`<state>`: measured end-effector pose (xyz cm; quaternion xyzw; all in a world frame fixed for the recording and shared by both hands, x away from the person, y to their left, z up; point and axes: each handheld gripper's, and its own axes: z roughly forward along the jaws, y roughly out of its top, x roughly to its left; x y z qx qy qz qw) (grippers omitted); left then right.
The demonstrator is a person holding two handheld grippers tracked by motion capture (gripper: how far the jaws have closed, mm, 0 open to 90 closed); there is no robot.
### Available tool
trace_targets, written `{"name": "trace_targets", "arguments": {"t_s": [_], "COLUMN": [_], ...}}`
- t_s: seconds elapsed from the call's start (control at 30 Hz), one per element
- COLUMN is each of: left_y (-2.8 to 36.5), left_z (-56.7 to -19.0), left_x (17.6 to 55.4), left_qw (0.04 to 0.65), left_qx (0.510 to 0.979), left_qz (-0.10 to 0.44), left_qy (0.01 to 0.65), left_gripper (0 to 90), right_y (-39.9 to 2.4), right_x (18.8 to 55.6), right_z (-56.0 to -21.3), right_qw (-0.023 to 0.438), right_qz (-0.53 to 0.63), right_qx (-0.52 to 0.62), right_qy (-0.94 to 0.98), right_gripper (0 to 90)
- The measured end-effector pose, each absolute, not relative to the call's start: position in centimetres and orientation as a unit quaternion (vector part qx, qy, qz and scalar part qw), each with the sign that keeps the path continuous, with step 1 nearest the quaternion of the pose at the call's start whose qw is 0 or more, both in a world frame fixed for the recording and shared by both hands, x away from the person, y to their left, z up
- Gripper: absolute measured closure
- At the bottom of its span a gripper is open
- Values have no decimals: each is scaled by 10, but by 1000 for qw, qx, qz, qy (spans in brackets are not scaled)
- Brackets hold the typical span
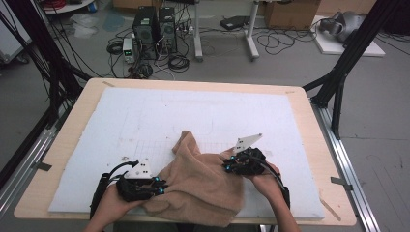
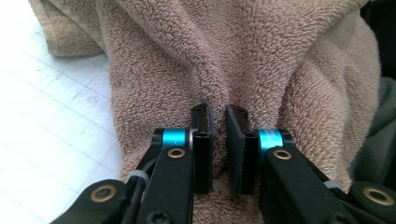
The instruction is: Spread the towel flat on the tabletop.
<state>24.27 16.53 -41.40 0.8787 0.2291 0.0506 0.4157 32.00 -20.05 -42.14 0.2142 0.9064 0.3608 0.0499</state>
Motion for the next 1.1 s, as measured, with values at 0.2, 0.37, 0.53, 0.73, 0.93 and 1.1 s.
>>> {"name": "trace_targets", "arguments": {"t_s": [0.2, 0.37, 0.53, 0.73, 0.93, 1.1], "left_y": [173, 170, 154, 134, 123, 135], "left_z": [-395, -374, -372, -391, -410, -395], "left_x": [252, 271, 295, 322, 337, 333], "left_qw": [456, 477, 470, 431, 393, 423], "left_qx": [856, 842, 847, 866, 885, 864], "left_qz": [48, 61, 62, 41, 19, 51], "left_qy": [240, 242, 241, 250, 247, 268], "left_gripper": [652, 586, 543, 467, 781, 857], "right_y": [-223, -232, -238, -243, -240, -239], "right_x": [307, 304, 303, 306, 313, 321], "right_z": [-405, -392, -385, -388, -390, -379], "right_qw": [54, 64, 75, 68, 63, 73], "right_qz": [403, 416, 426, 428, 425, 421], "right_qx": [220, 221, 223, 231, 231, 229], "right_qy": [886, 880, 874, 871, 873, 875], "right_gripper": [819, 819, 819, 819, 820, 820]}}
